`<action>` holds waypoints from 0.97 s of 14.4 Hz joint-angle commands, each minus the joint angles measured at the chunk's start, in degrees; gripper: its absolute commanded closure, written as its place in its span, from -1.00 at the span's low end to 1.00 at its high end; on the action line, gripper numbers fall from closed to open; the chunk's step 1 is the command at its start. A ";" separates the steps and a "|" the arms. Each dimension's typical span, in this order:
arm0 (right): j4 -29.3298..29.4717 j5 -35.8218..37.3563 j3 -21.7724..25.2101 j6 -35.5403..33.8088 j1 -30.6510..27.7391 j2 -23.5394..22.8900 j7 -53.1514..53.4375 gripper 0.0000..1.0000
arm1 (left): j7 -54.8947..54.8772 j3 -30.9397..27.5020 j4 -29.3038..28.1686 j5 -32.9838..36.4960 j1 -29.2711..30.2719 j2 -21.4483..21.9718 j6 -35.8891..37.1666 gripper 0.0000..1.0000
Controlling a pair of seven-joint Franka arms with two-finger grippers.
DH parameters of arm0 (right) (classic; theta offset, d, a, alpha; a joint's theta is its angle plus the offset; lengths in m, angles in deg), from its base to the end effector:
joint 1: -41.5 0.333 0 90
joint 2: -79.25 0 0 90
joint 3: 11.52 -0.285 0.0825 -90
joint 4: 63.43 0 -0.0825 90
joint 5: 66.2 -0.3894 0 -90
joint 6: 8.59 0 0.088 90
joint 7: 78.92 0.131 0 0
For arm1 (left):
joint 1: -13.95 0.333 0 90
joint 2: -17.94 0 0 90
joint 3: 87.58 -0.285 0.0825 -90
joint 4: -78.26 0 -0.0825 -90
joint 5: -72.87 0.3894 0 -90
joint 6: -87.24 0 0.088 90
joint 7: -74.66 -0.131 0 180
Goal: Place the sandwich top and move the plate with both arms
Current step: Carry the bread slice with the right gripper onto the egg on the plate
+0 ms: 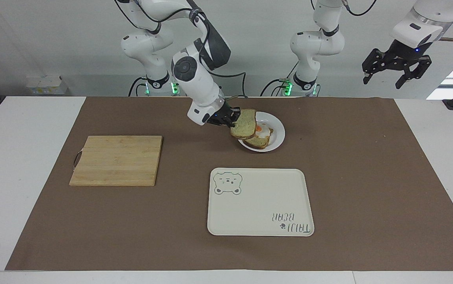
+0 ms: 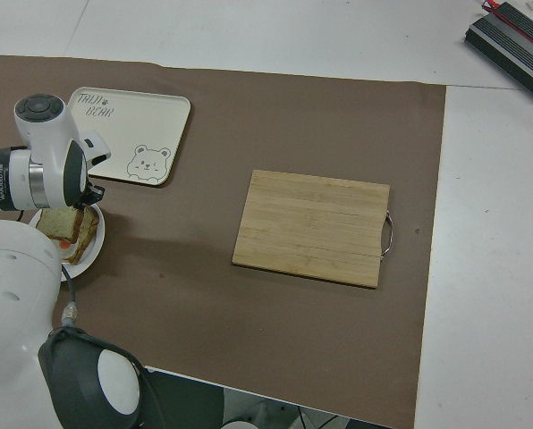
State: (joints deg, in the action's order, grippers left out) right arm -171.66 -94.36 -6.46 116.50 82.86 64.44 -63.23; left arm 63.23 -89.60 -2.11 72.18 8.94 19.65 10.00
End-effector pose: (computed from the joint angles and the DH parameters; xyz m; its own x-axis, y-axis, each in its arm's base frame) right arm 0.4831 0.3900 0.3221 0.9877 0.1054 -0.1153 0.0576 -0.9319 -0.3580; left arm 0.5235 -0.0288 0.6447 0.9676 -0.2516 -0.0217 -0.2513 -0.9678 0.0175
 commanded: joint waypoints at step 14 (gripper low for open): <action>0.56 -1.46 0.30 10.18 3.55 -5.32 0.31 1.00 | 0.44 -0.27 -1.71 0.60 -0.26 1.63 0.16 -1.00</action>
State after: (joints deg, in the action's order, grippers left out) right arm -171.01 -94.38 -6.15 126.01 86.53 59.32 -63.61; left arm 63.23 -89.61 -2.14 72.18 8.94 19.65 10.08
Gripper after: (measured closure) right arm 0.912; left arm 0.000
